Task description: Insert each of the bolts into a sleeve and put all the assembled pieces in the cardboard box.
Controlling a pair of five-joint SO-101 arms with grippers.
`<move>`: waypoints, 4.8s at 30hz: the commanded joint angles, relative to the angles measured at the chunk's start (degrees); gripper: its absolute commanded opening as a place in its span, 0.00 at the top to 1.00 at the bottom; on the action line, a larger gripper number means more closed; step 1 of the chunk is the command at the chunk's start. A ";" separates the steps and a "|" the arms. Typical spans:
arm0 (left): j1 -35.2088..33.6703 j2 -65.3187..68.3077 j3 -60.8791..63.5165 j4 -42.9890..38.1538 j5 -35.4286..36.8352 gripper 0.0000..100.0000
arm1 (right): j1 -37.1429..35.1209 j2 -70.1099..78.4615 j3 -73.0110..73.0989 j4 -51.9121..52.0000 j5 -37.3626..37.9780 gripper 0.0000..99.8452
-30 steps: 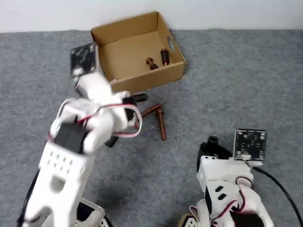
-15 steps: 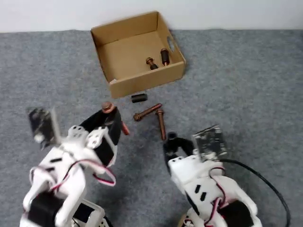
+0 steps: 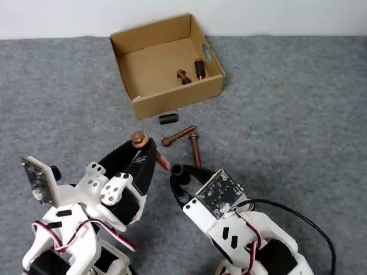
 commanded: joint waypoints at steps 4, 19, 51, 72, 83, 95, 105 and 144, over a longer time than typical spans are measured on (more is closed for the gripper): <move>0.62 -0.18 2.77 -2.99 -0.09 1.00 | -0.31 -0.04 -0.79 -3.47 1.41 0.99; 3.25 -0.18 10.86 -9.58 -0.44 1.00 | -0.31 -0.04 -0.79 -3.38 1.41 0.99; -9.41 -0.62 0.92 16.26 -9.32 0.85 | 11.65 0.04 -0.53 -2.59 0.62 0.99; -37.01 -0.62 34.24 2.90 -29.98 1.00 | 16.40 48.57 -37.19 5.23 -21.10 0.99; -39.65 -0.62 44.00 -5.10 -26.46 1.00 | 24.13 76.97 -62.95 -4.79 -20.84 0.99; -39.65 -0.62 45.58 -6.95 -23.21 1.00 | 24.66 111.52 -93.63 -15.87 -20.75 0.99; -39.74 -0.62 45.58 -6.86 -23.30 1.00 | 24.22 135.60 -113.76 -18.51 -13.01 0.99; -48.09 -0.62 45.58 -8.97 -23.03 1.00 | 14.90 132.70 -121.32 16.84 -9.23 0.85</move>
